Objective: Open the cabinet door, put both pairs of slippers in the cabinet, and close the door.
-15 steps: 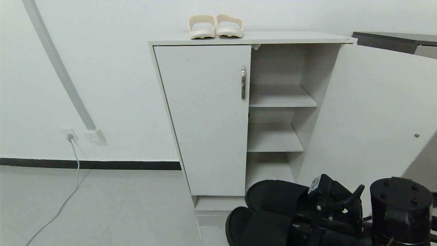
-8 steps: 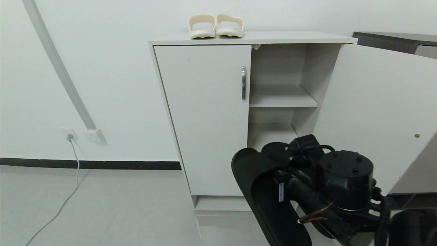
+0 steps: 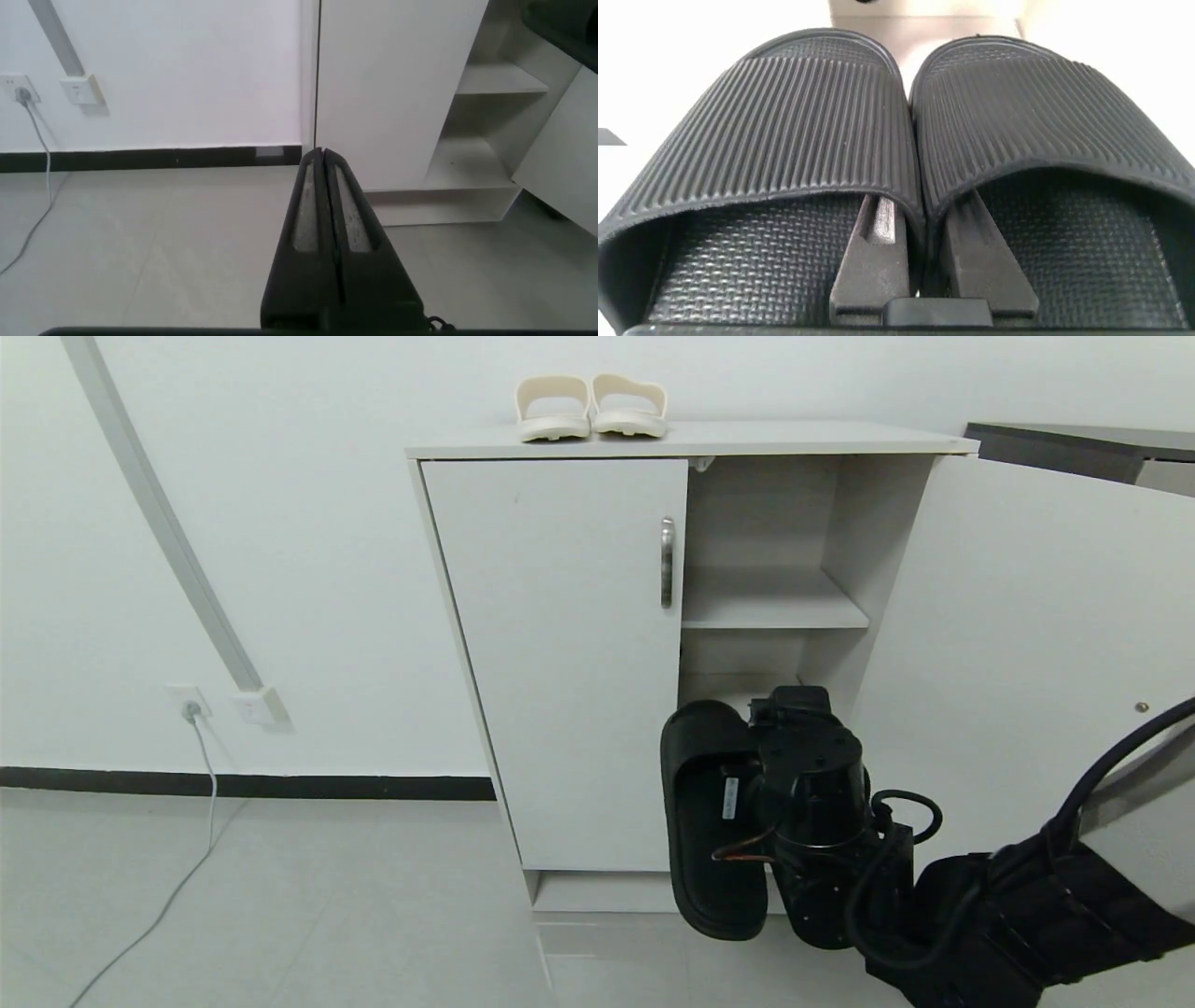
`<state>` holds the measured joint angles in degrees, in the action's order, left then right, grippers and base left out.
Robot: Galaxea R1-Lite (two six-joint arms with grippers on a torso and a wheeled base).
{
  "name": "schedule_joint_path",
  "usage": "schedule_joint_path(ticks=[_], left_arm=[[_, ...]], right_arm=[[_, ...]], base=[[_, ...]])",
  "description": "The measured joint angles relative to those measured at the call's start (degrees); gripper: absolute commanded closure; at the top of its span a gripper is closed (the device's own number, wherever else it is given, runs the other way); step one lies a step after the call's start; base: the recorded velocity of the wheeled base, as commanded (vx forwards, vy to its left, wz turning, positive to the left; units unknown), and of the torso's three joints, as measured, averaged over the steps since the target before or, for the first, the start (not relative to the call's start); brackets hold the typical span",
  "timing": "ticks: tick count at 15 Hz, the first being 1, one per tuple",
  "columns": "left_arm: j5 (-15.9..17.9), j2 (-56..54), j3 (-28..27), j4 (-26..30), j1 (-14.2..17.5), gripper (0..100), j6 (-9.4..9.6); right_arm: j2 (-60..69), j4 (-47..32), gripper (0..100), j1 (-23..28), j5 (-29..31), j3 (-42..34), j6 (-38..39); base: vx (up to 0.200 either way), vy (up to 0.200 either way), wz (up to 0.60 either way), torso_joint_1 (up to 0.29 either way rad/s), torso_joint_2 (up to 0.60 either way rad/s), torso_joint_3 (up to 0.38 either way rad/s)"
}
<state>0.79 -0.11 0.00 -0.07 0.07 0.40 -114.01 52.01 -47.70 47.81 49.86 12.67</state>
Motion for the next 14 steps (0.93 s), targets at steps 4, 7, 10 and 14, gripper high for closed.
schedule_joint_path(ticks=[4, 7, 10, 14], left_arm=[[0.0, 0.0, 0.0, 0.0, 0.1, 100, 0.04], [0.0, 0.0, 0.0, -0.1, 0.0, 100, 0.04], [0.0, 0.0, 0.0, 0.0, 0.0, 100, -0.07], [0.0, 0.0, 0.0, 0.0, 0.0, 100, -0.07]], right_arm=[[-1.3, 0.0, 100, 1.1, 0.0, 0.2, 0.0], [-2.2, 0.1, 100, 1.4, 0.0, 0.1, 0.0], [-2.7, 0.2, 100, 1.5, 0.0, -0.1, -0.1], [-4.0, 0.3, 100, 1.6, -1.8, 0.2, -0.1]], base=[[0.0, -0.2, 0.0, 0.004, 0.0, 0.002], [0.0, -0.133, 0.0, 0.003, 0.0, 0.0], [0.0, 0.0, 0.0, 0.0, 0.0, 0.0], [0.0, 0.0, 0.0, 0.0, 0.0, 0.0]])
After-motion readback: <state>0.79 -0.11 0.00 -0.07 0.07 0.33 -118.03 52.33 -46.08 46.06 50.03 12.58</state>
